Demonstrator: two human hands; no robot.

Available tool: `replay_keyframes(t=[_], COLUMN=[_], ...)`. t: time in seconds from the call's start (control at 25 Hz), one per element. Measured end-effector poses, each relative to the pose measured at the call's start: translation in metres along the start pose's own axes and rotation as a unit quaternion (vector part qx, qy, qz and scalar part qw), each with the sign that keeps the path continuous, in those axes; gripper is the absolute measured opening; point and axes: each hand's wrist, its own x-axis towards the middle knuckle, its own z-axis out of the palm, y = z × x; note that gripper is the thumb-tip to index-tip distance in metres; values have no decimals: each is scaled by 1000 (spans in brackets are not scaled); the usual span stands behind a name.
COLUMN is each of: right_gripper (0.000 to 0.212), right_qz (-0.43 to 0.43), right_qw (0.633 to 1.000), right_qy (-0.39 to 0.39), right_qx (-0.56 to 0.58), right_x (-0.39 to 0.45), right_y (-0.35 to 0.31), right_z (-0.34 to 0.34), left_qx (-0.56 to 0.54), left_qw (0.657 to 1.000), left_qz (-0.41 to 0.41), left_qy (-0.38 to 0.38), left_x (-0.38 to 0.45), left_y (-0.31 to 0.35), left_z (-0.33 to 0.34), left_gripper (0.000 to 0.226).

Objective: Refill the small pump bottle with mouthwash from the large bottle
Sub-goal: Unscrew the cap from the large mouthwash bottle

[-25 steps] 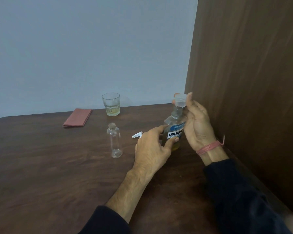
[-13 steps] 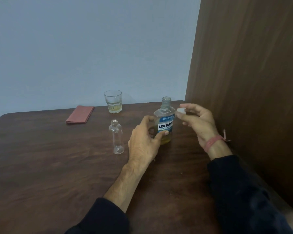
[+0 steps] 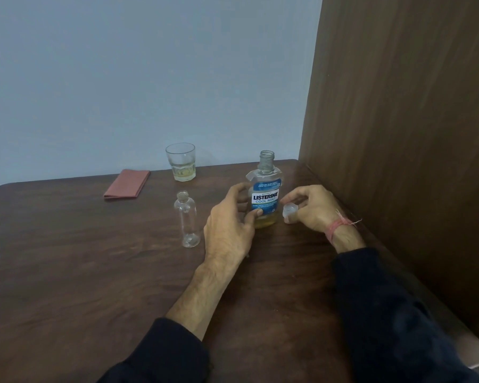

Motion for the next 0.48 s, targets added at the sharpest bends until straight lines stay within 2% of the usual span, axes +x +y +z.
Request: replay_keyframes(t=[0.08, 0.2, 0.36, 0.48], right_gripper=[52, 78, 108, 113], right_qz=[1, 1, -66, -122], right_qw=[1000, 999, 996, 981], right_qy=[-7, -41, -61, -97], right_qx=[17, 29, -4, 120], right_x=[0, -1, -6, -12], right_y=[0, -5, -11, -15], right_z=[0, -1, -6, -7], left_qx=[3, 9, 36, 49], left_qw=[1000, 1000, 999, 999], left_qz=[7, 12, 14, 22], left_qy=[2, 7, 17, 10], left_x=[1, 1, -1, -3], left_y=[-1, -2, 2, 10], left_z=[0, 0, 0, -6], left_gripper=[66, 72, 98, 108])
